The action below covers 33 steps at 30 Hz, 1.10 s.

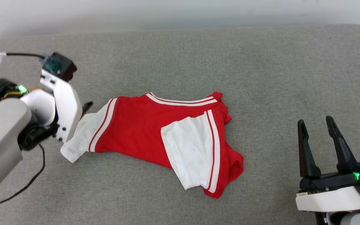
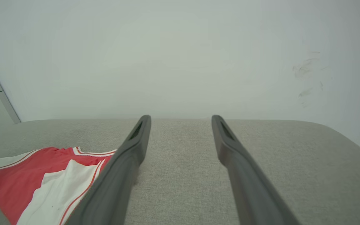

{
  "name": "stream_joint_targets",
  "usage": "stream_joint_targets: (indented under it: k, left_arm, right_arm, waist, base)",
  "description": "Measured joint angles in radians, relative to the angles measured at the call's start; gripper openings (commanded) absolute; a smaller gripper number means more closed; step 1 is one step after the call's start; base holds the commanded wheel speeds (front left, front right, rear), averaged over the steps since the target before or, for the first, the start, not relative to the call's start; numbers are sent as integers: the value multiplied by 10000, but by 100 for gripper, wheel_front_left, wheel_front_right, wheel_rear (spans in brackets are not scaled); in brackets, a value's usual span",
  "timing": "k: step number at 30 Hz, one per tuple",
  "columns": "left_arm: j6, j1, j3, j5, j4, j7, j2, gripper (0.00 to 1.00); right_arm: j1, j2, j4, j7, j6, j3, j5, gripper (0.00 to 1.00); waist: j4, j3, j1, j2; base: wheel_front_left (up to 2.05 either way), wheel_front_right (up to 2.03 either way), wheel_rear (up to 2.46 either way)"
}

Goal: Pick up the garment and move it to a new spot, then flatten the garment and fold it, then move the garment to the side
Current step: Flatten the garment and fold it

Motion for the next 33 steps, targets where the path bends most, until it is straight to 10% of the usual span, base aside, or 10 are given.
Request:
stream_joint_targets:
  k: [17,33]
  left_arm:
    - [-564,-1098,-585,48,-2305,2100,-1486,100]
    - [-686,1261,-809,1453,-3110,4550,-2391,100]
  right_arm:
    - [44,-2,-52,0,-2,163,-19,100]
    - [-191,-2,-100,0,0,265,111,100]
  waist:
    - [-557,-74,0,0]
    - [-1183,566,0,0]
  base:
    - [0,0,0]
    - [0,0,0]
